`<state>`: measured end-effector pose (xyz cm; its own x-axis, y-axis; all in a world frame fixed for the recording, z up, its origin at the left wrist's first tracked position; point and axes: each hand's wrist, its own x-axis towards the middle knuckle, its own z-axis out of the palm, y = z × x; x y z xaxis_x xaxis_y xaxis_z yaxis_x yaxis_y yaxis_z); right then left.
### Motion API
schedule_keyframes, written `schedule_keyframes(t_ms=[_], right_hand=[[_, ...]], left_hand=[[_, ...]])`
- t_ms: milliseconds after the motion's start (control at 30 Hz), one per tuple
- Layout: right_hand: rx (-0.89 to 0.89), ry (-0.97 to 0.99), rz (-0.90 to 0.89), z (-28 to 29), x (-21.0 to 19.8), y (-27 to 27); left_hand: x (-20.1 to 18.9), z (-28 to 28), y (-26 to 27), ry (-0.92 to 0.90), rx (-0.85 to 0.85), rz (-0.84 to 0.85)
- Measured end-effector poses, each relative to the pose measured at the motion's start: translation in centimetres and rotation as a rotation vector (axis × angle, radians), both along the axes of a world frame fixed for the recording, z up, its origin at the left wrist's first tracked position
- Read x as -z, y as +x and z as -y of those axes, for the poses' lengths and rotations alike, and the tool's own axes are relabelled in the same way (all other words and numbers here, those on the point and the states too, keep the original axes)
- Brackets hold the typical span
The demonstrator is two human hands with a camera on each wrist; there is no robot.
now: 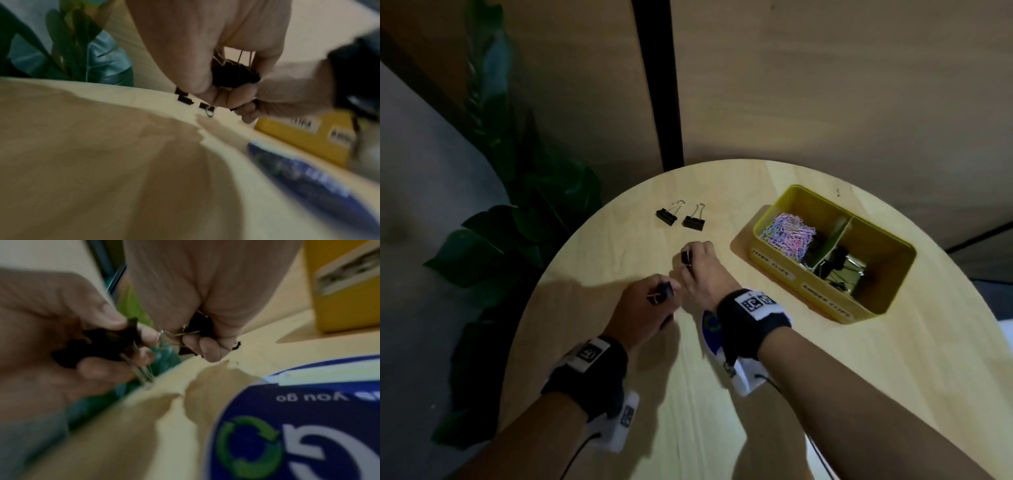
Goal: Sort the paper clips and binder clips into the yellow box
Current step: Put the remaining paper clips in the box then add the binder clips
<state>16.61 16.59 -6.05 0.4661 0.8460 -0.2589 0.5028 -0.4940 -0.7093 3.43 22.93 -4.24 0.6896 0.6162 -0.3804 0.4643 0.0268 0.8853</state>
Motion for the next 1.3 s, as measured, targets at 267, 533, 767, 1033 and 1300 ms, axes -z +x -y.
schedule_keyframes(t_ms=[267,533,767,1033,1300], right_hand=[[0.674,0.393,-0.274,11.0,-9.8,8.4],[0.809,-0.006,-0.348,18.6,-10.0,13.9],[0.643,-0.054,-0.316,19.3,-11.2,13.6],[0.465,0.3,0.2,14.7,-12.4,9.6],[-0.216,-0.048,0.27,1.3,-5.2,5.5]], left_hand=[[-9.7,7.6,11.4,-0.449,0.078,0.289],[-10.4,15.6,19.7,-0.503,0.104,0.012],[-9.7,16.9,19.7,-0.435,0.065,-0.025],[-9.0,9.0,16.7,-0.106,-0.015,0.029],[-0.8,-5.3,11.9,0.602,0.092,-0.412]])
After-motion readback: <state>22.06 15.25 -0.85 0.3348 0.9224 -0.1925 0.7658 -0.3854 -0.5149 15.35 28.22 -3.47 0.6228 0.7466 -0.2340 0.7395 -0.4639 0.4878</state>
